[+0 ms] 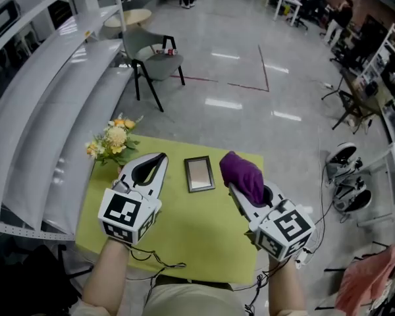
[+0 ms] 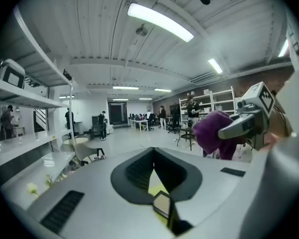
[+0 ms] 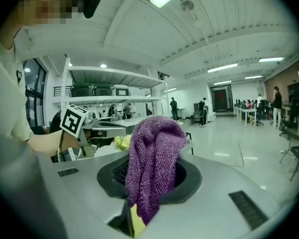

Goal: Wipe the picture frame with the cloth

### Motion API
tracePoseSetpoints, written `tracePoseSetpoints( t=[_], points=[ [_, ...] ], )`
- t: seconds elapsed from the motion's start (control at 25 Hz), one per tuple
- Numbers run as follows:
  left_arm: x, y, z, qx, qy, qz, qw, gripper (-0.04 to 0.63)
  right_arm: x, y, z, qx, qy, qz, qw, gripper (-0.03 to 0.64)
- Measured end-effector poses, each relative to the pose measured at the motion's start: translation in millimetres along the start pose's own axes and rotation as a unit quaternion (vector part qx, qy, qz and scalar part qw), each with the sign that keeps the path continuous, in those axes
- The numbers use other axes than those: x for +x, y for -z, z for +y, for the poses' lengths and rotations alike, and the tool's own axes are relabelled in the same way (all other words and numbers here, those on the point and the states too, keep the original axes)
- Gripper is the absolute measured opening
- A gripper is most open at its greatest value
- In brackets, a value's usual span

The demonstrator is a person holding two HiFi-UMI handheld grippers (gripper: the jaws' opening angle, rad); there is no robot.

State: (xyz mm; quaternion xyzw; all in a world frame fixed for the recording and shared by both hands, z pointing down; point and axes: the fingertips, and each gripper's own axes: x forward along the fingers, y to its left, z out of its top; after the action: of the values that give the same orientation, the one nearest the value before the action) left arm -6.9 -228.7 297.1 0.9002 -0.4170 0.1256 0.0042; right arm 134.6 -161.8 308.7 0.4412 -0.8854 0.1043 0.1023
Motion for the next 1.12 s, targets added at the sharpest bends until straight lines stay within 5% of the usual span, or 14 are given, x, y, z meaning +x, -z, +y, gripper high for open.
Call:
tracePoseSetpoints(
  t=[0.28,0.52,1.12],
  points=[
    [-48,-66,-22,0.048,-0.008,-0.067,0.9966,0.008,-57,-61,8,-0.057,0.058,-0.066,0.994,0.092],
    [-77,-85,-40,0.071,-0.001,-0.092,0.9932,0.008,-94,-77,18,-0.083,0.085,-0.11,0.987,0.091],
    [-88,-39,-68,0.084,0.038,-0.059,0.994,0.008,-117,-31,33,-0.098,0.119,-0.047,0.987,0.089]
  ],
)
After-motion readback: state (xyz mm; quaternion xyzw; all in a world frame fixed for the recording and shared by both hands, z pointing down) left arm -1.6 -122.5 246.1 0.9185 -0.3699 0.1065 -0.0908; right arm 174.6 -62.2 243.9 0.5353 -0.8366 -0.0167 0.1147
